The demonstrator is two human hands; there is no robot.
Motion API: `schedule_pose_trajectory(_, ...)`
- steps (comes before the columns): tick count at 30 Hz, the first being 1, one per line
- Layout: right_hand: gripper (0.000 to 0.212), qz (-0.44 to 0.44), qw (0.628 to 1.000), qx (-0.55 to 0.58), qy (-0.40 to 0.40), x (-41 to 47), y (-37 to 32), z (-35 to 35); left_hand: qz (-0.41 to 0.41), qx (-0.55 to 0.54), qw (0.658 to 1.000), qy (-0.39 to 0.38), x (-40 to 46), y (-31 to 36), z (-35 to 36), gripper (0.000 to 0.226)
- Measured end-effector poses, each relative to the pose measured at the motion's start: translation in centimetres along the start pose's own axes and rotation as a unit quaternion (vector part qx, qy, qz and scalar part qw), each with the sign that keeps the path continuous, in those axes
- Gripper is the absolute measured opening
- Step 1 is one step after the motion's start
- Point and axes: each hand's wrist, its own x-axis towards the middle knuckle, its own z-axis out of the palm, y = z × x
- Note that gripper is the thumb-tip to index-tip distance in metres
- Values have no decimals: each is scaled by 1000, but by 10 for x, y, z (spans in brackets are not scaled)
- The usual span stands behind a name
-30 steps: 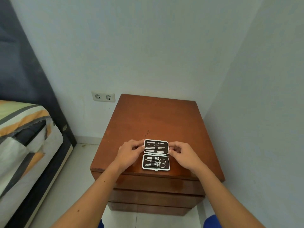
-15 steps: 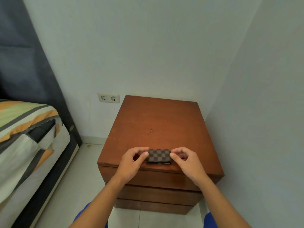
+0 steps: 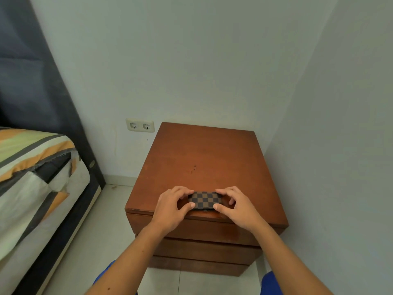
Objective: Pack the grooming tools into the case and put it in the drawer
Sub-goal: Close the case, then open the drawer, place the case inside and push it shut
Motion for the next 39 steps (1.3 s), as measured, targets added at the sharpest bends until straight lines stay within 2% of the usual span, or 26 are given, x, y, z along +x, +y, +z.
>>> schedule_pose_trajectory(5,51,-22,1000,-17,11,0,5,3,41,44,998,-16,3,-6,-4,37)
schedule_pose_trajectory(23,52,-42,999,-8,30,11,11,13,43,37,998,-28,11,-24,0,39)
schedule_pose_trajectory(27,64,-28,999,3,46,9,9,-6,38,32,999,-3,16,-23,-13,52)
schedule_pose_trajectory(30,83,0,991,-78,111,-26,37,-25,62,105,991,48,-3,-32,-11,68)
schedule_pose_trajectory(32,102,58,973,-132,178,-53,62,-33,36,136,987,76,-18,-43,-11,85)
schedule_pose_trajectory(35,131,150,952,-118,238,-74,81,-24,-78,125,985,91,-37,-67,-20,107)
schedule_pose_trajectory(37,137,190,946,-72,254,-79,87,-7,-154,12,983,102,-49,-78,-27,109)
schedule_pose_trajectory(39,141,220,940,15,262,-84,93,5,-194,-116,968,112,-59,-82,-27,95)
